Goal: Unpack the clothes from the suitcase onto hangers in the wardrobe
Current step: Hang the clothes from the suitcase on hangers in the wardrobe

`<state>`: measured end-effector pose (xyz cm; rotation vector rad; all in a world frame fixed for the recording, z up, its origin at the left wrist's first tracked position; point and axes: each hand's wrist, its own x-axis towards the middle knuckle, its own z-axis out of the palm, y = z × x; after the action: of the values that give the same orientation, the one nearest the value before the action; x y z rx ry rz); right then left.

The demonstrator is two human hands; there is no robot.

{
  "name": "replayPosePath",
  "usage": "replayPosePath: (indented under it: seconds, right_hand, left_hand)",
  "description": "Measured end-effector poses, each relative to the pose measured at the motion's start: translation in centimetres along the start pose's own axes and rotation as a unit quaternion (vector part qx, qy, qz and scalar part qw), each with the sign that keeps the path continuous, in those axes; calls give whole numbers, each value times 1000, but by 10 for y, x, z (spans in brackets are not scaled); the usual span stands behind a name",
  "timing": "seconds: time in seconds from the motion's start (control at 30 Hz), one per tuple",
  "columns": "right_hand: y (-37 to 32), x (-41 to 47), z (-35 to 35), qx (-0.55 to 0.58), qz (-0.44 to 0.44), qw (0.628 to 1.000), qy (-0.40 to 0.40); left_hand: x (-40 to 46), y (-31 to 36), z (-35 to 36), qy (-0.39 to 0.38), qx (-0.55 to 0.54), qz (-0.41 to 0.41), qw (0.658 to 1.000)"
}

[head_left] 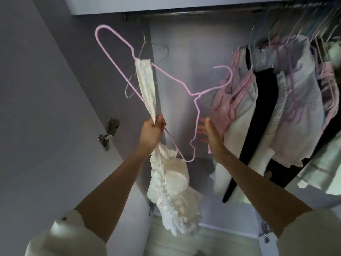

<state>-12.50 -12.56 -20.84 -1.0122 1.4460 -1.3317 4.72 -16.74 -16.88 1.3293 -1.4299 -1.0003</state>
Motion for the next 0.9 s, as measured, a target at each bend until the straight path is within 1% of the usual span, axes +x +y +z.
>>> replayPosePath:
  seconds: [0.07,0.13,0.17,0.23,0.27,0.33,0.4,0.53,0.6,0.7,0.77,0.83,0.9]
  right_hand:
    - [38,-9,-4,-65,77,995,-24]
    - [70,-21,0,-139,125,981,-50]
    - [86,-29,5,-149,157,974,-65]
    - [109,-43,20,-169,200,957,-125]
    - [119,-46,28,-181,199,951,-150]
    - [135,-51,49,-216,189,942,-173]
    - [125,-55,72,-246,174,936,-181]
    - [112,-50,105,-252,176,933,-189]
    - [111,-45,115,-262,173,934,-171]
    - [108,-42,120,-257,111,954,-106]
    - [111,-41,111,-239,96,963,-73]
    - [117,-37,97,-265,83,959,-59]
    - [117,-31,77,-336,79,937,-53]
  left_hand:
    - [1,0,0,14,-10,0,1000]
    - [1,-3,3,13,-8,4,1000]
    - [1,-6,5,12,-9,3,1000]
    - [-2,-8,11,12,-17,3,1000]
    - [-2,-7,13,12,-21,6,1000]
    - [-4,-8,17,10,-26,8,1000]
    - [-4,-8,18,7,-30,10,999]
    - [-4,-3,14,3,-22,31,999]
    - [-2,-1,7,5,-23,32,999]
    - [1,2,-4,18,-27,34,999]
    - [3,4,-10,32,-25,33,999]
    - [4,5,-17,41,-28,33,998]
    - [4,1,-20,49,-36,28,998]
